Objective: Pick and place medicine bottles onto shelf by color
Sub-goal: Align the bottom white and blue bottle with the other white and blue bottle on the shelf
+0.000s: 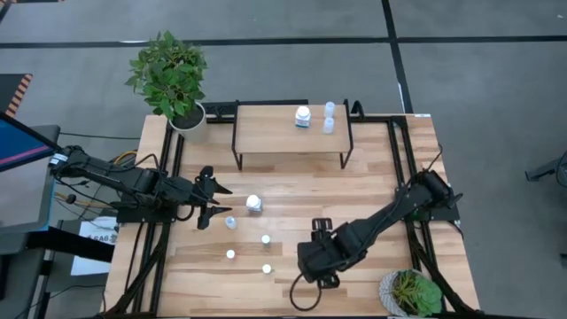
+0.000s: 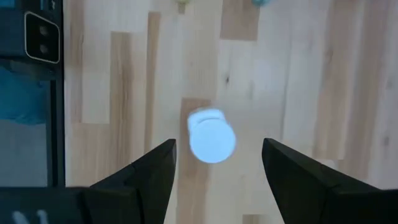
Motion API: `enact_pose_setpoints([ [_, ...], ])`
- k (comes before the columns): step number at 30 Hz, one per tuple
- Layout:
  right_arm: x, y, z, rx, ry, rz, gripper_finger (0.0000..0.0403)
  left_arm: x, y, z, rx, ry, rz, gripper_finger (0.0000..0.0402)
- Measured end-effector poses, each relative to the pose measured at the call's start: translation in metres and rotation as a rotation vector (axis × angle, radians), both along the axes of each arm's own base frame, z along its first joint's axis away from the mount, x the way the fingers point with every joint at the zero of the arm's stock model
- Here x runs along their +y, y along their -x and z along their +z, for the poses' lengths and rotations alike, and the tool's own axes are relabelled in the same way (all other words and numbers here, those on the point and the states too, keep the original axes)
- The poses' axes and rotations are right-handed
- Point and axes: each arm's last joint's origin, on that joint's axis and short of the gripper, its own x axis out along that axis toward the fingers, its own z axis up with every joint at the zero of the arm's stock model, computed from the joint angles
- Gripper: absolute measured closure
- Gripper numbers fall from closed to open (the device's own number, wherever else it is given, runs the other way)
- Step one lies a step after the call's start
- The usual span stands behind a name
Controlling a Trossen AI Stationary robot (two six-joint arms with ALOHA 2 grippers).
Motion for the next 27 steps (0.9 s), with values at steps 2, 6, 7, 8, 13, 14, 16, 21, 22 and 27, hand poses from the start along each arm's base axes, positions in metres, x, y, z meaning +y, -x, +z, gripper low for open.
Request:
enact_pose_setpoints([
  [2, 0.004, 0.002, -0.005, 0.003, -0.002, -0.009, 0.0143, 0.0, 0.0, 0.0, 0.0, -0.001, 0.0, 0.0168],
  [6, 0.007, 0.001, -0.022, 0.03, 0.007, -0.031, 0.0143, 0.0, 0.0, 0.0, 0.0, -0.001, 0.0, 0.0168],
  [7, 0.006, 0.002, -0.027, 0.038, 0.012, -0.034, 0.0143, 0.0, 0.0, 0.0, 0.0, -0.001, 0.0, 0.0168],
  [8, 0.006, 0.002, -0.03, 0.04, 0.013, -0.034, 0.0143, 0.0, 0.0, 0.0, 0.0, -0.001, 0.0, 0.0168],
  [13, 0.004, 0.001, -0.037, 0.055, 0.023, -0.041, 0.0143, 0.0, 0.0, 0.0, 0.0, -0.001, 0.0, 0.0168],
  [14, 0.003, 0.001, -0.039, 0.05, 0.02, -0.045, 0.0143, 0.0, 0.0, 0.0, 0.0, -0.001, 0.0, 0.0168],
  [16, 0.0, 0.0, -0.045, 0.053, 0.02, -0.05, 0.0142, 0.0, 0.0, 0.0, 0.0, -0.001, 0.0, 0.0168],
  [21, -0.002, -0.001, -0.048, 0.053, 0.018, -0.055, 0.0142, 0.0, 0.0, 0.0, 0.0, -0.001, 0.0, 0.0168],
  [22, -0.002, -0.001, -0.048, 0.054, 0.02, -0.051, 0.0142, 0.0, 0.0, 0.0, 0.0, -0.001, 0.0, 0.0168],
  [27, -0.003, -0.002, -0.048, 0.058, 0.022, -0.029, 0.0142, 0.0, 0.0, 0.0, 0.0, -0.001, 0.0, 0.0168],
])
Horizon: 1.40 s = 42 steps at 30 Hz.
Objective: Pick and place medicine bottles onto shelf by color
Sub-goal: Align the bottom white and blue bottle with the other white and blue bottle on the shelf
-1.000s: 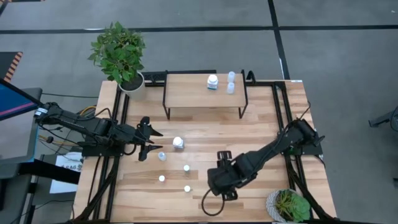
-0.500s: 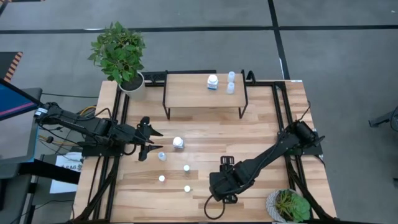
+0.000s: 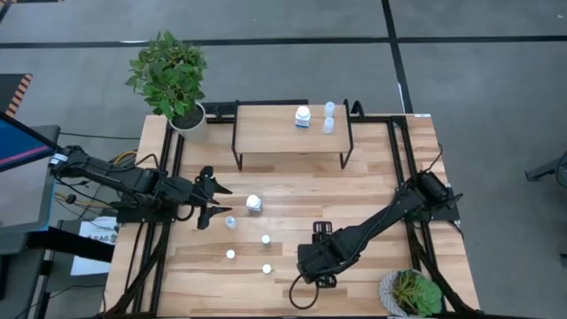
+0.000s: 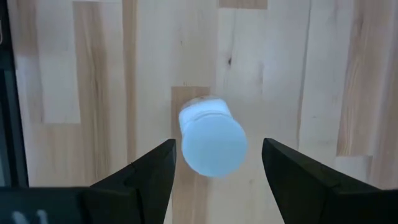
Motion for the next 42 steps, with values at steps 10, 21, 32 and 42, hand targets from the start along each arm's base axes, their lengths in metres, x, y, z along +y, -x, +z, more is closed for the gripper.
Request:
enact_pose_setpoints([
  [10, 0.003, -0.007, -0.025, 0.07, 0.023, 0.043, 0.0142, 0.0, 0.0, 0.0, -0.004, 0.001, 0.0, 0.0168],
  [21, 0.001, -0.013, -0.037, 0.095, 0.042, 0.08, 0.0148, 0.0, 0.0, 0.001, -0.008, 0.002, 0.001, 0.0168],
  [32, -0.022, -0.03, -0.009, 0.073, 0.04, 0.153, 0.0242, 0.0, 0.0, 0.001, -0.008, 0.003, 0.001, 0.0168],
  [42, -0.102, -0.049, 0.097, -0.004, 0.138, 0.151, 0.0243, 0.0, 0.0, 0.001, -0.008, 0.003, 0.001, 0.0168],
])
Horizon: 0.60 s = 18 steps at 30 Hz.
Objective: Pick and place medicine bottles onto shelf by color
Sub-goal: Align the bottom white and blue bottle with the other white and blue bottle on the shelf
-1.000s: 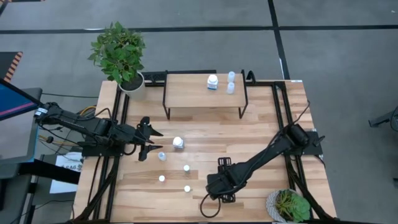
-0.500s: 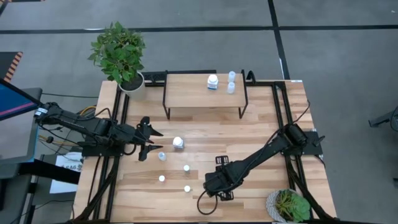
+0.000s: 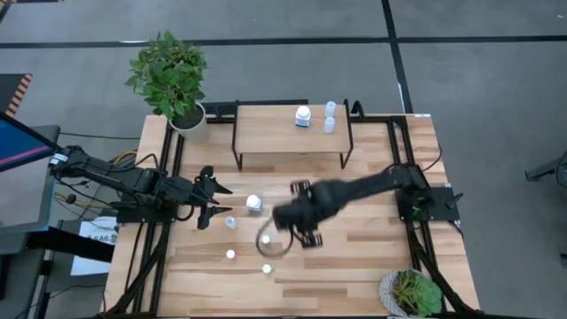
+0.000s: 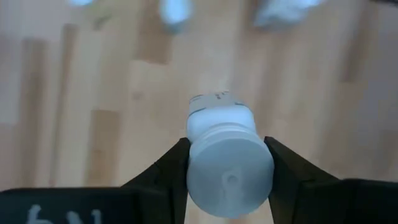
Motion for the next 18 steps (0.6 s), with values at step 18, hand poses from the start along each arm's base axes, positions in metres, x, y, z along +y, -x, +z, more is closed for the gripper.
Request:
enact_pose_setpoints([
  [18, -0.205, 0.007, 0.033, -0.042, 0.079, -0.309, 0.0233, 0.0, 0.0, 0.0, 0.003, -0.064, -0.036, 0.0168],
])
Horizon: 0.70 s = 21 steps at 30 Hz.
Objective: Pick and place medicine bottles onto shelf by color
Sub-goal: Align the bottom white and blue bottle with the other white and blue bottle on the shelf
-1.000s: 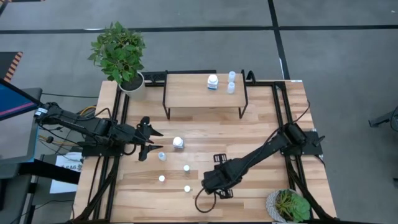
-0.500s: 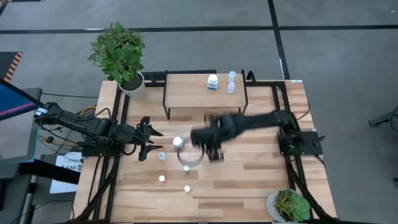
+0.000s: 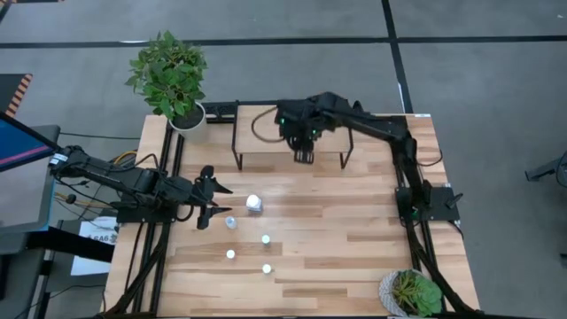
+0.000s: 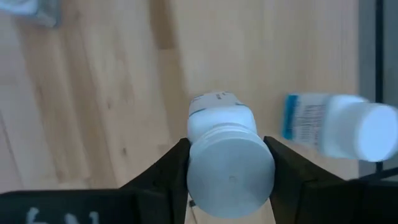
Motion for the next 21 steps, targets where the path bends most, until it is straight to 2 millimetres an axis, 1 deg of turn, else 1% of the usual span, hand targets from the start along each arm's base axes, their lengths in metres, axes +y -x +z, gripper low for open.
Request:
enact_pose_setpoints([
  [4, -0.02, 0.006, 0.001, -0.01, 0.001, -0.037, 0.023, 0.0, 0.0, 0.0, 0.0, -0.001, -0.001, 0.0168],
  [8, -0.032, 0.01, 0.001, -0.021, -0.039, -0.039, 0.0232, 0.0, 0.0, 0.0, 0.0, 0.0, 0.0, 0.0168],
  [15, -0.042, 0.007, 0.003, -0.063, -0.001, 0.016, 0.0228, 0.0, 0.0, 0.0, -0.001, 0.016, 0.009, 0.0168],
  [21, -0.052, 0.013, 0.002, -0.048, 0.001, 0.008, 0.023, 0.0, 0.0, 0.0, -0.001, 0.022, 0.012, 0.0168],
])
